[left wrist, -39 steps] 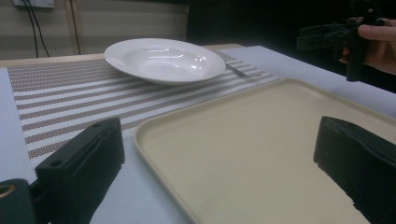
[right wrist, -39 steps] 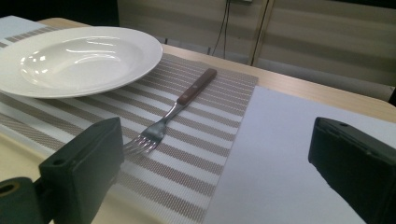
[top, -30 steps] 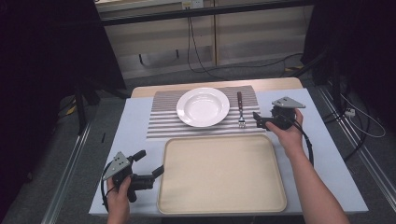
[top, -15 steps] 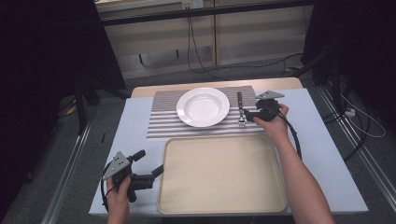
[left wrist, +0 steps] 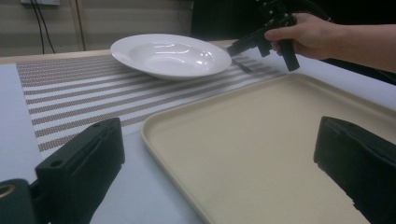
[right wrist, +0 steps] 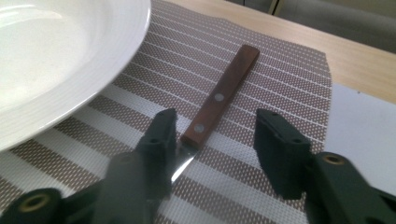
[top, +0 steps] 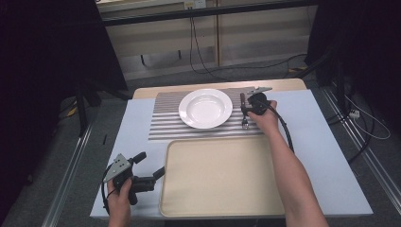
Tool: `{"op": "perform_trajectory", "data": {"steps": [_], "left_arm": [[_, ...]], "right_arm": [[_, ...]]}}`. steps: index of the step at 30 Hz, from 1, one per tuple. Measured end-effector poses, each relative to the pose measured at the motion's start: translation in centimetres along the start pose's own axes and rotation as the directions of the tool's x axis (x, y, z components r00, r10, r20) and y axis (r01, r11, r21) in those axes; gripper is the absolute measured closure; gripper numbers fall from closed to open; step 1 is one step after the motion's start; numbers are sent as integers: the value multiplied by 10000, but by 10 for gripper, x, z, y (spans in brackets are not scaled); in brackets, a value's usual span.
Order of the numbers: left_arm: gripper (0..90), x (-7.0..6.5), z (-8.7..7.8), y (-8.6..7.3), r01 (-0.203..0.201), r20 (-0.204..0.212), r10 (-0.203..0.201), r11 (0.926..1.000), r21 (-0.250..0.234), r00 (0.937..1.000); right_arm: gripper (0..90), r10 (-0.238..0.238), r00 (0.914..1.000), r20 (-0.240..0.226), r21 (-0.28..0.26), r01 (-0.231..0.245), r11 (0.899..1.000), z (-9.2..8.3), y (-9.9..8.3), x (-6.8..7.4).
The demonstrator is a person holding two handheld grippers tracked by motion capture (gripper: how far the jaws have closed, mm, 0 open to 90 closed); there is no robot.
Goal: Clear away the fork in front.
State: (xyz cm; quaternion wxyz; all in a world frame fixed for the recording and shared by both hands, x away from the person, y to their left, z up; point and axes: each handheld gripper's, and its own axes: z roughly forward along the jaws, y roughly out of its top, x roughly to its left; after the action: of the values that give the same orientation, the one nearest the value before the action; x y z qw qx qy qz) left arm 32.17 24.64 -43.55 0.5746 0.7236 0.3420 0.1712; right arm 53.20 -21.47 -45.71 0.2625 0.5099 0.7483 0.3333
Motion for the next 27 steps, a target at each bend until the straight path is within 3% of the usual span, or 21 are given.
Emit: {"op": "perform_trajectory", "data": {"steps": [7, 11, 13, 19, 27], "left_arm": [[23, 0, -1, 0, -65, -75, 66, 9999, 83, 10000], [22, -1, 1, -1, -99, -40, 99, 9998, 171, 9999], [22, 0, 2, -1, -101, -44, 101, 9997, 205, 9999], [22, 0, 0, -1, -97, -54, 98, 9998, 161, 9999], [22, 1, -1, -1, -132, -41, 133, 9998, 150, 9999]], "right_arm": [[591, 475, 9987, -189, 510, -465, 9976, 18, 7, 0], [708, 839, 9962, -232, 797, -818, 9935, 19, 8, -2], [779, 956, 9949, -312, 997, -921, 9907, 17, 9, -4], [781, 958, 9943, -472, 1342, -887, 9870, 6, 4, -13], [780, 522, 9952, -833, 1520, -391, 9876, -20, -15, -18]]}}
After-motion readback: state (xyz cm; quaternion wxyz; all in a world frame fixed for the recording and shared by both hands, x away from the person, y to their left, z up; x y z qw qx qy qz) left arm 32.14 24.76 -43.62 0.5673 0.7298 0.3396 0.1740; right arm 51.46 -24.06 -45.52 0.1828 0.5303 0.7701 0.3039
